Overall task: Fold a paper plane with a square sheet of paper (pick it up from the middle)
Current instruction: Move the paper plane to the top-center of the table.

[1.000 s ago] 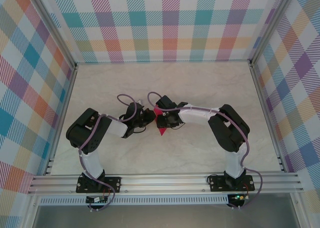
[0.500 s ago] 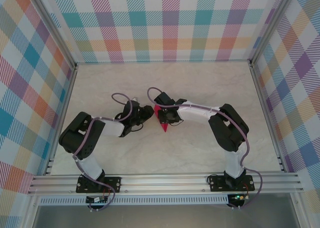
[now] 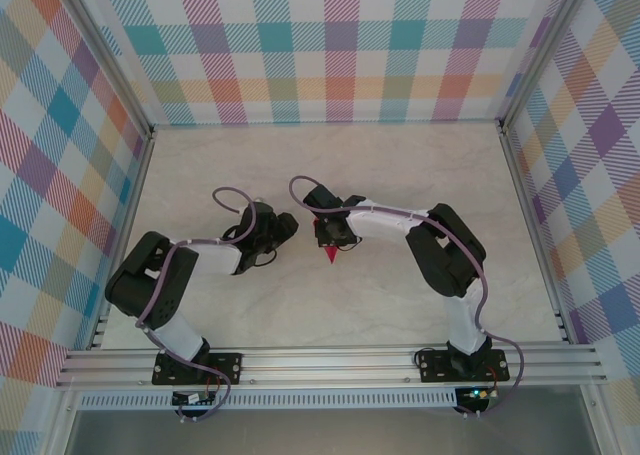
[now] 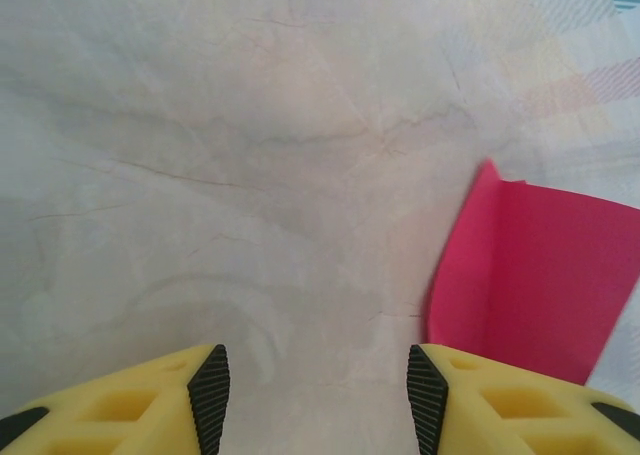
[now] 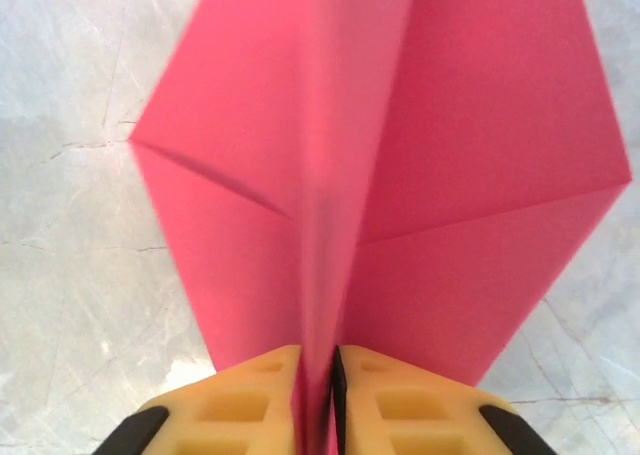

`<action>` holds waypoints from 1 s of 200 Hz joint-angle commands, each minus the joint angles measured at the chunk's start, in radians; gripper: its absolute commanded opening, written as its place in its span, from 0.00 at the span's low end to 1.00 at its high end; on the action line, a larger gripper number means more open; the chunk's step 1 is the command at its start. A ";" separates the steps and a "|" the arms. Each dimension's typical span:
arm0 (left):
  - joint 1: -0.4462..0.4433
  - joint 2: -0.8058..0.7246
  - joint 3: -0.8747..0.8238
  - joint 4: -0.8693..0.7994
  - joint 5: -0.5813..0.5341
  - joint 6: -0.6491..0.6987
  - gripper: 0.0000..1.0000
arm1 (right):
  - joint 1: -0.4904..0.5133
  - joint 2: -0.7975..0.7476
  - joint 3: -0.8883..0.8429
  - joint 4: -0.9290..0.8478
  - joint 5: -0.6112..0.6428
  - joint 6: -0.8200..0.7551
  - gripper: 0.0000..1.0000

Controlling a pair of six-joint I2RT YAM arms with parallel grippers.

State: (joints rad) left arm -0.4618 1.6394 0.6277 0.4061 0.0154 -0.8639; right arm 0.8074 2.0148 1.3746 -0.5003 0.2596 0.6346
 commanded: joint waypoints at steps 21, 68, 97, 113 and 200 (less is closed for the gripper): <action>0.023 -0.103 -0.014 -0.139 -0.079 0.045 0.62 | -0.010 -0.034 0.057 -0.056 0.099 -0.039 0.08; 0.031 -0.255 0.012 -0.416 -0.250 0.109 0.80 | -0.146 -0.025 0.106 -0.035 0.090 -0.119 0.07; 0.041 -0.336 0.015 -0.525 -0.318 0.144 0.86 | -0.221 0.029 0.170 -0.024 0.045 -0.184 0.10; 0.047 -0.369 0.017 -0.561 -0.337 0.158 0.87 | -0.249 0.067 0.209 -0.022 0.028 -0.216 0.11; 0.055 -0.397 0.020 -0.610 -0.336 0.177 0.91 | -0.292 0.220 0.347 -0.076 -0.077 -0.291 0.15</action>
State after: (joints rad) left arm -0.4202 1.2579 0.6250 -0.1711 -0.3012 -0.7086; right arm 0.5224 2.2131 1.6779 -0.5362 0.2291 0.3786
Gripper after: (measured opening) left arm 0.904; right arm 0.137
